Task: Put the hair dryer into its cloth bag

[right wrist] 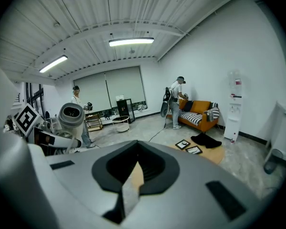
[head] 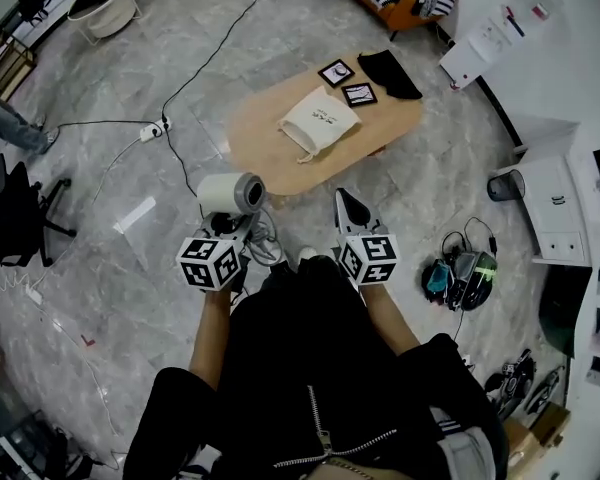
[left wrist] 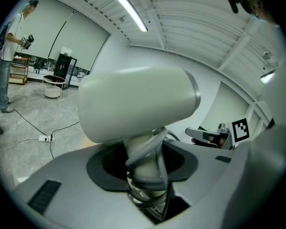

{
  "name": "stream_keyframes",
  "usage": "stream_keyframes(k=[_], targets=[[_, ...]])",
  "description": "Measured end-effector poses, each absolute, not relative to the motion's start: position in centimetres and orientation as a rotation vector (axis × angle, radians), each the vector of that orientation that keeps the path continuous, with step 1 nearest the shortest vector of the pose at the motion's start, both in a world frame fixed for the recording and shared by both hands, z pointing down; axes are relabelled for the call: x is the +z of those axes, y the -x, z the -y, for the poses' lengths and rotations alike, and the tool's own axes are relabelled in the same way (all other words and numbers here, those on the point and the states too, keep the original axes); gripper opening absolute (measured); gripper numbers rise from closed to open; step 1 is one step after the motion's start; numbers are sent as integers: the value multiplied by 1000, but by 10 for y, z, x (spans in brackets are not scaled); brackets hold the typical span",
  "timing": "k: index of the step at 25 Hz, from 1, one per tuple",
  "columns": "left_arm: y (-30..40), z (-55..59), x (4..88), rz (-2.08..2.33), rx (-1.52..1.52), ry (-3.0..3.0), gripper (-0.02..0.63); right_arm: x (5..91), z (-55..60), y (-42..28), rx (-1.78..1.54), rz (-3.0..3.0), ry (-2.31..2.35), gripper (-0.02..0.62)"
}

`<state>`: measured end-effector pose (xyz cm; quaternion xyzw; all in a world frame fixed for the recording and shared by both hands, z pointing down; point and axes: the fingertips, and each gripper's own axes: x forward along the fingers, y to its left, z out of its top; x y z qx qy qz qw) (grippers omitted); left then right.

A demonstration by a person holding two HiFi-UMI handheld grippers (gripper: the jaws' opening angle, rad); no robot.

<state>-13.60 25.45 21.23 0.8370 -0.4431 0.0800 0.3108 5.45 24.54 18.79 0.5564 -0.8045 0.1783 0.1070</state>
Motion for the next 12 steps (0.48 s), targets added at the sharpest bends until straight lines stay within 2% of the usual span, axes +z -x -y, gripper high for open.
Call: stream_keyframes(k=[12], targets=[[131,-226,222,1139,213,-2201,186,194,-217,-58,542,2355,-1654,9]])
